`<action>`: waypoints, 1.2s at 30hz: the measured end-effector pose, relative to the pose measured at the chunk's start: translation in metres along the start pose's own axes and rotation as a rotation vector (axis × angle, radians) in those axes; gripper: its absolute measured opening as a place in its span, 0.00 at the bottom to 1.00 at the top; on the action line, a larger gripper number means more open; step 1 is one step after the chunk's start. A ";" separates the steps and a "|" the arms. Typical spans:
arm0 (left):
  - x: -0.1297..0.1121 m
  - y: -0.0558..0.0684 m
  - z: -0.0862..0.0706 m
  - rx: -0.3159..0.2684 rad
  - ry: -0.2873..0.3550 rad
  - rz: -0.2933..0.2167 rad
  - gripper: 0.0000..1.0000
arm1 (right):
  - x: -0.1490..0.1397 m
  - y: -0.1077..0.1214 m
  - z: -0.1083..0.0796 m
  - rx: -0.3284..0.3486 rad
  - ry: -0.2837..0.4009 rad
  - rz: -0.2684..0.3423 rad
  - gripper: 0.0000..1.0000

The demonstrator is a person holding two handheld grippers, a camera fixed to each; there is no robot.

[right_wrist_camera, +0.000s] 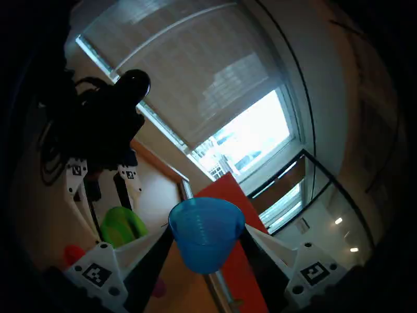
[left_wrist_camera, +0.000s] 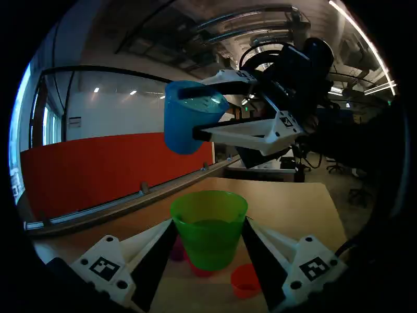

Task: Pour water

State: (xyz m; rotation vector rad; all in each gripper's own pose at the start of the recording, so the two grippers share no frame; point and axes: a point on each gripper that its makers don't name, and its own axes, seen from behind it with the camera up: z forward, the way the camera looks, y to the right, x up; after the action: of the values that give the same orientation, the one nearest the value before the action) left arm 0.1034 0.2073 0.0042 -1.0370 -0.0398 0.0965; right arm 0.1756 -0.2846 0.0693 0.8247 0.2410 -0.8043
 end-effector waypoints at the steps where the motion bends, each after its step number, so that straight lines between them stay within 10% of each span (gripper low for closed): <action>1: 0.000 0.000 0.000 0.001 -0.001 0.001 0.83 | 0.001 0.000 0.000 0.001 0.004 0.029 0.90; 27: 0.004 -0.004 -0.005 0.015 -0.002 0.013 0.83 | 0.011 -0.005 0.000 0.040 0.052 0.627 0.90; 36: 0.006 -0.004 -0.006 0.015 -0.001 0.015 0.83 | 0.010 -0.009 0.003 0.058 0.047 0.741 0.90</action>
State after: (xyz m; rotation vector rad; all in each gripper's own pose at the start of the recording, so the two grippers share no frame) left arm 0.1098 0.2005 0.0046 -1.0221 -0.0323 0.1108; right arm 0.1756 -0.2953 0.0616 0.9022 -0.0557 -0.0961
